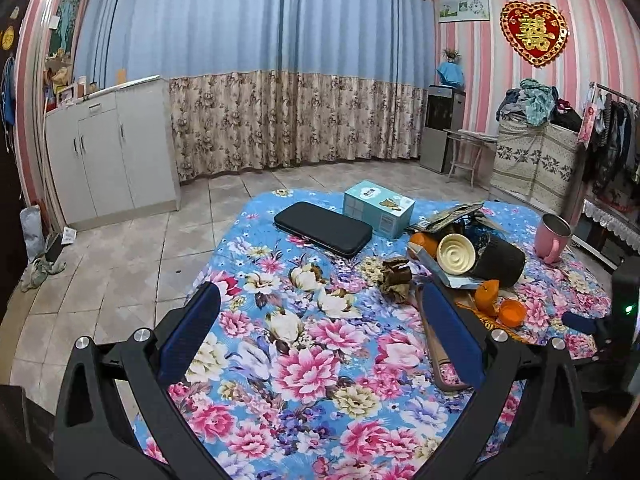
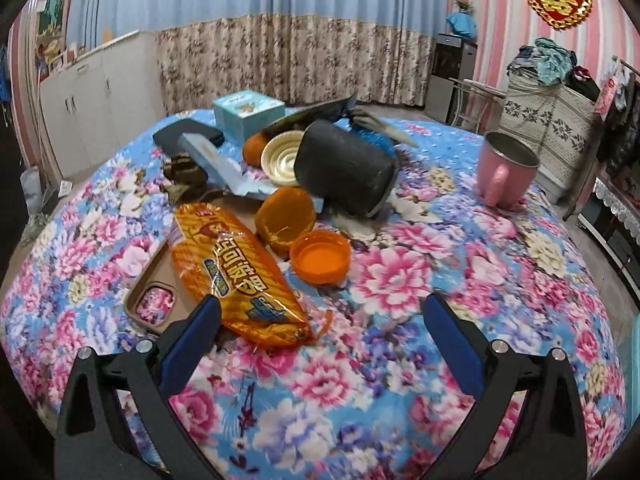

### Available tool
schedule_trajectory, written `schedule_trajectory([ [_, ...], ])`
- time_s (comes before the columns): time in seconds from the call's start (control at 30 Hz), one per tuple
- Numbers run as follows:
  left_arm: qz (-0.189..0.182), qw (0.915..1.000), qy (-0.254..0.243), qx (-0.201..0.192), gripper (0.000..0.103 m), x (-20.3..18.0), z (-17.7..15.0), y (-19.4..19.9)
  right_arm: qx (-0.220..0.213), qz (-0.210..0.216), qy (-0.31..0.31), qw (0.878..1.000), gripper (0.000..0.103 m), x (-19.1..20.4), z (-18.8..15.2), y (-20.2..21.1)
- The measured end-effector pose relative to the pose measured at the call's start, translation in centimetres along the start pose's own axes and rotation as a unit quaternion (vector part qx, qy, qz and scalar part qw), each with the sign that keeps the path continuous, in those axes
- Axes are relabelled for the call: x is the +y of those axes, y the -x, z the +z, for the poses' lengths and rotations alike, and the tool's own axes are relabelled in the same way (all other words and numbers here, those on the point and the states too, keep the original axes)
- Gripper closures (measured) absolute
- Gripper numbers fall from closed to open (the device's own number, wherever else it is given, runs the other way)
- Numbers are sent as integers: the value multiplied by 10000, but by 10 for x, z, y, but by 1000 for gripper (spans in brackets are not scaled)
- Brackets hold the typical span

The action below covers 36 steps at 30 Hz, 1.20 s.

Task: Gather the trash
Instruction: 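Grasp the orange snack bag with the right gripper, then grasp the orange bowl with the left gripper while the right gripper holds the snack bag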

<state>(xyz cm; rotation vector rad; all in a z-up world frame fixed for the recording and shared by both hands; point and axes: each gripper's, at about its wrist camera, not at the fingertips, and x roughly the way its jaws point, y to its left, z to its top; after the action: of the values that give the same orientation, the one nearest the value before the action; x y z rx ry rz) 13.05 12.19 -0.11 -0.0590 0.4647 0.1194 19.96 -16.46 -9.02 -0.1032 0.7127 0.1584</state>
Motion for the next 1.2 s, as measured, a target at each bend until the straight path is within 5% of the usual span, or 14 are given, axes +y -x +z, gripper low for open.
schedule_trajectory([
  [0.07,59,10000,-29,5,5,-1,-1,-1,138,80,-2,9999,14,0,-1,-10],
  [0.13,128,9999,-35,-4,5,-2,-1,-1,283,227,-103,9993,34,-4,-3,-14],
  [0.4,174,9998,15,91,5,-2,-2,-8,381,620,129,9973,66,6,-6,-18],
  [0.67,244,9995,-123,136,5,-10,-4,-15,159,835,107,9963,78,0,-5,-5],
  [0.87,254,9991,-289,161,5,-22,-8,-14,-328,910,93,9953,82,-13,4,42],
  [1.2,-203,9978,-628,48,5,-97,-7,-2,-719,423,-609,9946,83,-101,6,96],
])
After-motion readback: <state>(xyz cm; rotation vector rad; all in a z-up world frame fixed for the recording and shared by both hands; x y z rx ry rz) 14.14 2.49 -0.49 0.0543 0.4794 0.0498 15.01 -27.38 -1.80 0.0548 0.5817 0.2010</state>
